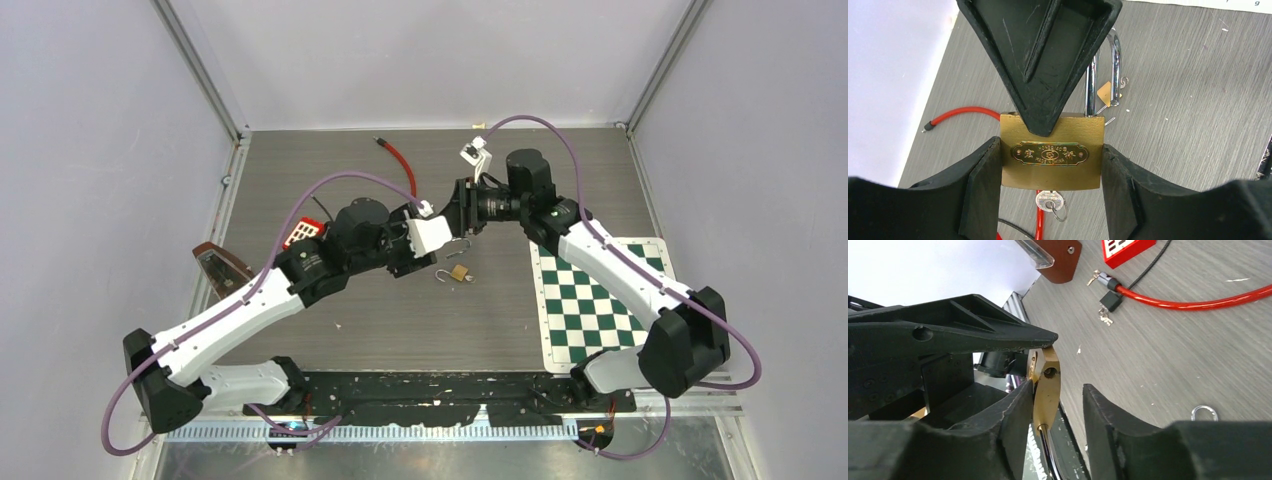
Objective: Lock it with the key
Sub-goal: Lock the lock.
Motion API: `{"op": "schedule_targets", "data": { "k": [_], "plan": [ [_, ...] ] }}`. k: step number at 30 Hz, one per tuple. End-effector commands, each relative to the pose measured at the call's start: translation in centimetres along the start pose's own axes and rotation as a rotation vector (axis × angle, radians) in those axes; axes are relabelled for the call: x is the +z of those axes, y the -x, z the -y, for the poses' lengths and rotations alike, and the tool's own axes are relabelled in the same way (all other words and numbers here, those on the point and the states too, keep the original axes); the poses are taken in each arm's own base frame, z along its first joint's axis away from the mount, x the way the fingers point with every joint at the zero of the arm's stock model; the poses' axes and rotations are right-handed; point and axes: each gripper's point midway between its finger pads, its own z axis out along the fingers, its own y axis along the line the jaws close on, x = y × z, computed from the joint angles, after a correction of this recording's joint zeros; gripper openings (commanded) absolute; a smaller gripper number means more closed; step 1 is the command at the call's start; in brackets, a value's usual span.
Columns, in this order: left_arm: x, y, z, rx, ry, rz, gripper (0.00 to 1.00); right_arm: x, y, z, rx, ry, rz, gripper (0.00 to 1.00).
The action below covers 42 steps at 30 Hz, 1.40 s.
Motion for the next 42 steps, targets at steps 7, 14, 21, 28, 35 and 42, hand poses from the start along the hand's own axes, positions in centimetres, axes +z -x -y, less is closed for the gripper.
{"op": "schedule_targets", "data": {
  "k": [7, 14, 21, 28, 35, 42],
  "plan": [
    [-3.0, 6.3, -2.9, 0.030, 0.089, 0.216, 0.00, 0.9, 1.4, -3.1, -0.037, 0.126, 0.007, 0.27],
    [-3.0, 6.5, -3.3, 0.015, 0.109, 0.220, 0.00, 0.9, 1.3, -4.5, -0.025, 0.213, -0.009, 0.18],
    [-3.1, 6.8, -3.9, -0.002, 0.138, 0.229, 0.03, 1.0, 1.8, -4.6, -0.027, 0.219, -0.003, 0.15],
    [-3.1, 6.9, -4.9, -0.099, 0.158, 0.206, 0.82, 0.9, 3.3, -4.3, -0.056, 0.171, 0.057, 0.05],
    [-4.5, 7.7, -8.4, -0.329, 0.179, 0.278, 1.00, -0.4, 7.3, -3.9, -0.108, 0.066, 0.207, 0.05],
    [-6.8, 9.0, -10.1, -0.573, 0.125, 0.413, 0.99, -2.8, 11.1, -4.9, -0.128, 0.072, 0.352, 0.05]
  ]
}}
